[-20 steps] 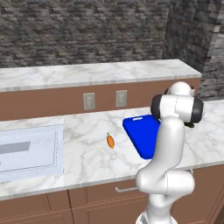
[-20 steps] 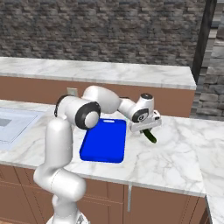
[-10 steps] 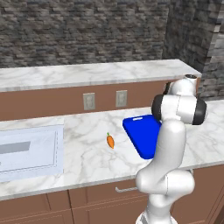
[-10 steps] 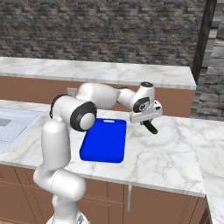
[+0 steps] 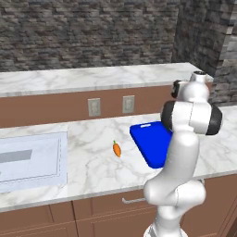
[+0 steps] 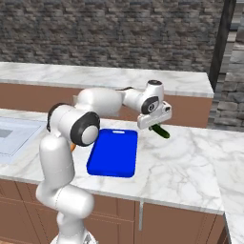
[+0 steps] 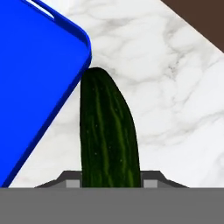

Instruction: Place the two vegetables and bowl onto the tray for setting up a vegetable dip station.

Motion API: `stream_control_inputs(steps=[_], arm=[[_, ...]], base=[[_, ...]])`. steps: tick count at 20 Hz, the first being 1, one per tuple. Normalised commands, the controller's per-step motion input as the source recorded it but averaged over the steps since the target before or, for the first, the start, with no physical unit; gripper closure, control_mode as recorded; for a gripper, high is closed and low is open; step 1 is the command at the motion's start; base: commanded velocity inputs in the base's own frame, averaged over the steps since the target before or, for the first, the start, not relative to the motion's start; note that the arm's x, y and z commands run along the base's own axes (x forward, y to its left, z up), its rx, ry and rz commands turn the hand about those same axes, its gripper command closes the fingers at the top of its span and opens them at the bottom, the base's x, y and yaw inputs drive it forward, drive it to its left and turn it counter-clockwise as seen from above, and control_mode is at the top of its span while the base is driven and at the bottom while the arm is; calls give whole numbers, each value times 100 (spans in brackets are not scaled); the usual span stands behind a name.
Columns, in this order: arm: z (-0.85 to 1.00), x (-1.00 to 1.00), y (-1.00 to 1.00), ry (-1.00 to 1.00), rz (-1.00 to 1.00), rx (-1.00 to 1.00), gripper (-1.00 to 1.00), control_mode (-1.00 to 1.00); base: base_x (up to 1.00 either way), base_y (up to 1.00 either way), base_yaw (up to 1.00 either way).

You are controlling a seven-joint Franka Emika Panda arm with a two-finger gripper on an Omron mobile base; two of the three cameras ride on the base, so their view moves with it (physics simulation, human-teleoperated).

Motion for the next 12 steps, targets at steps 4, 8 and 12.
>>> stream_control_inputs(steps=[4, 8, 12], arm=[[21, -27, 52, 0, 17, -7, 100, -100], [14, -30, 49, 1, 17, -5, 100, -100], [9, -32, 39, 2, 18, -4, 100, -100]], base=[[0, 0, 0], [0, 0, 0], [0, 0, 0]])
